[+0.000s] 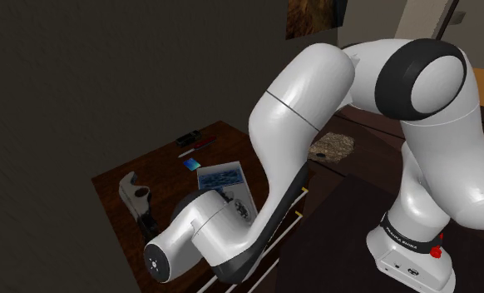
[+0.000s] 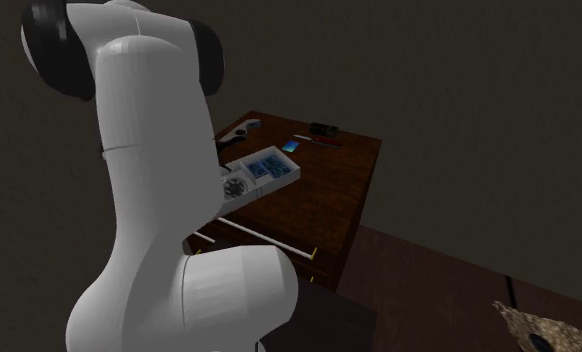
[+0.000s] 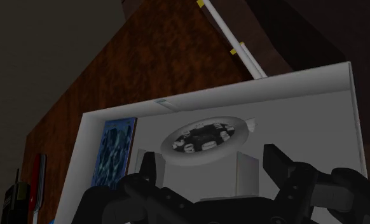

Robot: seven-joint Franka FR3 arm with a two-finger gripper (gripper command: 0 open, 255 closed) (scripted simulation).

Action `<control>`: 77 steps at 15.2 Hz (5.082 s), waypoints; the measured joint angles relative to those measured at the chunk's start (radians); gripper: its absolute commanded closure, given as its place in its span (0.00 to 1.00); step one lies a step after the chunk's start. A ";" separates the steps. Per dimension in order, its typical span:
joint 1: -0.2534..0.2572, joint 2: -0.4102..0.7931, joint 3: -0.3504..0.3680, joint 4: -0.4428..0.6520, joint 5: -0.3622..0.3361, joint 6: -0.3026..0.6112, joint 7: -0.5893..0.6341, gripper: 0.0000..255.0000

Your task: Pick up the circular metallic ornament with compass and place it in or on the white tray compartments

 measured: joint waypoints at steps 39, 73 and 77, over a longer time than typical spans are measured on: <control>-0.032 -0.181 0.021 -0.042 0.041 -0.075 -0.115 1.00; -0.056 0.025 -0.045 0.158 -0.058 -0.034 -0.164 1.00; -0.056 0.025 -0.045 0.158 -0.058 -0.034 -0.164 0.00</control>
